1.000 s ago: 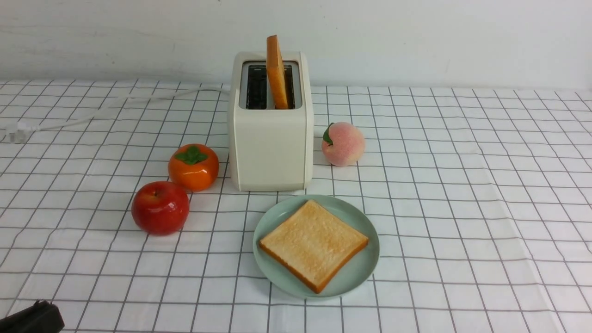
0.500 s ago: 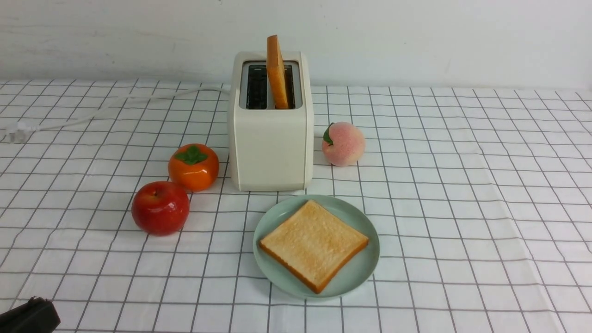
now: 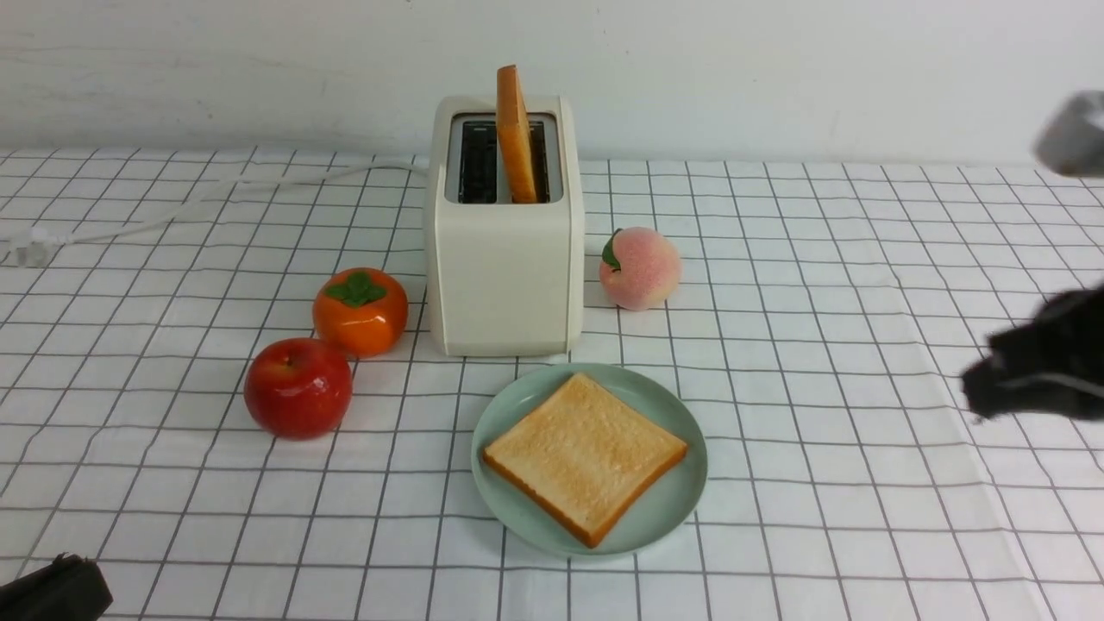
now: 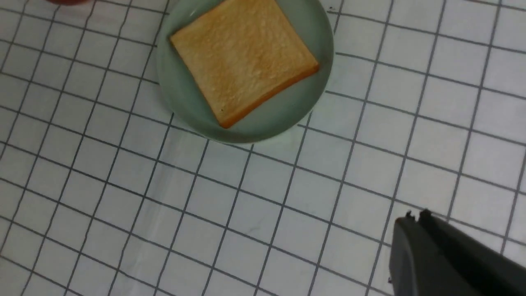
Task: Take toasted bread from bread machine on white checkered table place on plate.
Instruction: 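Grasp the toast slice in the toaster and pull it up out of the slot with the right gripper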
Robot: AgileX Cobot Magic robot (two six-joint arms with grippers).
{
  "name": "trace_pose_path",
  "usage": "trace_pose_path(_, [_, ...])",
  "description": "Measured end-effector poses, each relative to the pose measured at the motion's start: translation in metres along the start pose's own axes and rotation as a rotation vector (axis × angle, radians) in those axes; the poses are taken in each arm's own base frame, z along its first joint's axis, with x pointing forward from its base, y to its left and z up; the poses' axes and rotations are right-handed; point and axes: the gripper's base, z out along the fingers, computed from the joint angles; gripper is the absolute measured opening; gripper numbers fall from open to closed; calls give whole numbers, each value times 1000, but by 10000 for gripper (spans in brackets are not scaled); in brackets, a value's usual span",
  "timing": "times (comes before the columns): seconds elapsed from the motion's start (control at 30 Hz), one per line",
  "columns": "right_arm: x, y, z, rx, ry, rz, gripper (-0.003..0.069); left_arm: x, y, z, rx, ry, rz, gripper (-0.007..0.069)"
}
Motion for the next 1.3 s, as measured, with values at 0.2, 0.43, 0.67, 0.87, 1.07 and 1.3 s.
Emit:
trace_pose_path(0.2, [-59,47,43,-12,31,-163,0,0,0,0,0,-1,0,-13])
trace_pose_path(0.43, [-135,94,78,7,-36,-240,3,0,0,0,0,-1,0,-13])
trace_pose_path(0.67, [-172,105,124,-26,-136,-219,50,0,0,0,0,-1,0,-13])
trace_pose_path(0.87, [-191,110,161,-65,-272,-179,230,0,0,0,0,-2,0,-13])
trace_pose_path(1.07, [-202,107,190,-37,-415,-210,480,0,0,0,0,-2,0,-13])
trace_pose_path(1.3, [-204,96,216,61,-459,-230,515,0,0,0,-1,-3,0,-13])
